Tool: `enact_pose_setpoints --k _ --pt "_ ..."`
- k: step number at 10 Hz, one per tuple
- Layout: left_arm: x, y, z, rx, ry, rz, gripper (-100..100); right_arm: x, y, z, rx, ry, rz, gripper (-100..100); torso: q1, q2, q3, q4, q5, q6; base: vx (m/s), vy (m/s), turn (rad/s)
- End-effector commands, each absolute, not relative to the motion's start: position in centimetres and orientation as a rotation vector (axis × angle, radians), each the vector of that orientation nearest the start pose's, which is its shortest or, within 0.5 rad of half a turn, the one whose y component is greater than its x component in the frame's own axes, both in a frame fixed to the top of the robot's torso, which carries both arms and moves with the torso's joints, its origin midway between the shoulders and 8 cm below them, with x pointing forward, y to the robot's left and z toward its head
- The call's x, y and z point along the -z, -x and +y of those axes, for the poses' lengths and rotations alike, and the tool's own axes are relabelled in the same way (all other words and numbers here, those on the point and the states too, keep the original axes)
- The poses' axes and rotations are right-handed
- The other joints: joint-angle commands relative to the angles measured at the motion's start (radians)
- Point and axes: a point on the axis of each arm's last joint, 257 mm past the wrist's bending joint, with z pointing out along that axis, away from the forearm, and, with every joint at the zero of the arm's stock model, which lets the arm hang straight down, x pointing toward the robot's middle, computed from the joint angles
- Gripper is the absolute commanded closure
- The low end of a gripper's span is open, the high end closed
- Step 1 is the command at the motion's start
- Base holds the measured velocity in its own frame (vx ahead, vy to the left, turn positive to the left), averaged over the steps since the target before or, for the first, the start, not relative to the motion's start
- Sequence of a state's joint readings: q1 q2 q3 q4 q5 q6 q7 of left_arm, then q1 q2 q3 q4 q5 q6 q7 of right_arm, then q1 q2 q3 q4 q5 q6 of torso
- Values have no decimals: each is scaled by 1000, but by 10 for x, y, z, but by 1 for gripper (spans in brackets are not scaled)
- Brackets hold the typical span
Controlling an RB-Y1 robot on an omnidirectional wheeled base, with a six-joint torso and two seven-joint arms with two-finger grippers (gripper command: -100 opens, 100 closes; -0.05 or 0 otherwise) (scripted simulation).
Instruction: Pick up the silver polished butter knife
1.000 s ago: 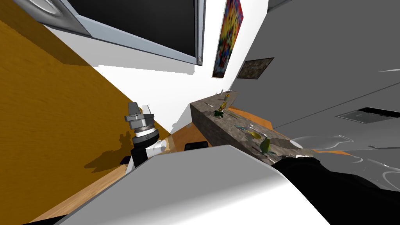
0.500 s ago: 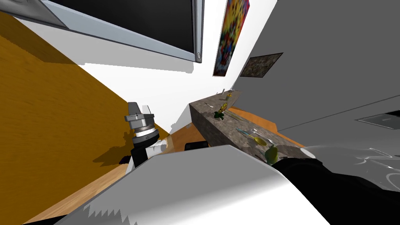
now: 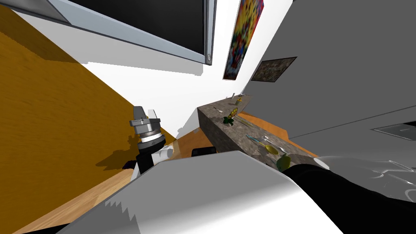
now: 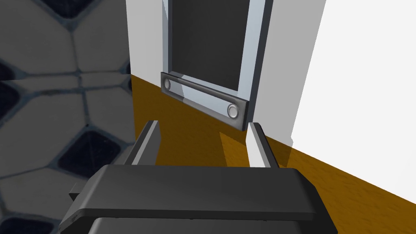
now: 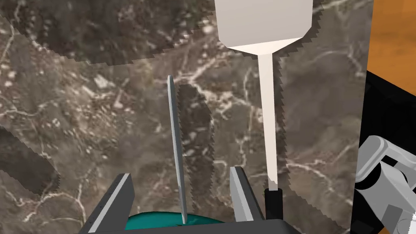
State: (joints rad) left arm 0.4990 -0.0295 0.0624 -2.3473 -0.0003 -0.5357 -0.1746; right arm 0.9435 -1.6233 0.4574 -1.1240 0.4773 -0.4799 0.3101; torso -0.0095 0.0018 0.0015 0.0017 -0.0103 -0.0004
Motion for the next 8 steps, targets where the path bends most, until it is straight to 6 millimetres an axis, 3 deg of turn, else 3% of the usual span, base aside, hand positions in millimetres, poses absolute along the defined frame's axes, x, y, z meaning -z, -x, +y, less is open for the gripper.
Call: enact_pose_setpoints --k 1,4,5,6,8 --pt "-61 -318 296 1094 527 554 0 343 59 -715 269 786 3101 100 0 0 0 0 0 0 -2 6 -6" --pt "-61 -318 296 1094 527 554 0 342 57 -717 277 788 3098 100 1 0 0 -1 -1 1 0 -2 5" --pt "-61 -318 296 1094 527 554 0 342 57 -717 278 788 3098 0 1 0 0 -1 0 1 0 0 0" --pt "-61 -318 296 1094 527 554 0 334 45 -718 267 800 3093 100 1 0 0 -1 0 1 -17 20 -112" --pt "-61 -318 296 1094 527 554 0 325 33 -721 265 818 3088 100 5 1 0 -1 1 3 -23 28 -77"
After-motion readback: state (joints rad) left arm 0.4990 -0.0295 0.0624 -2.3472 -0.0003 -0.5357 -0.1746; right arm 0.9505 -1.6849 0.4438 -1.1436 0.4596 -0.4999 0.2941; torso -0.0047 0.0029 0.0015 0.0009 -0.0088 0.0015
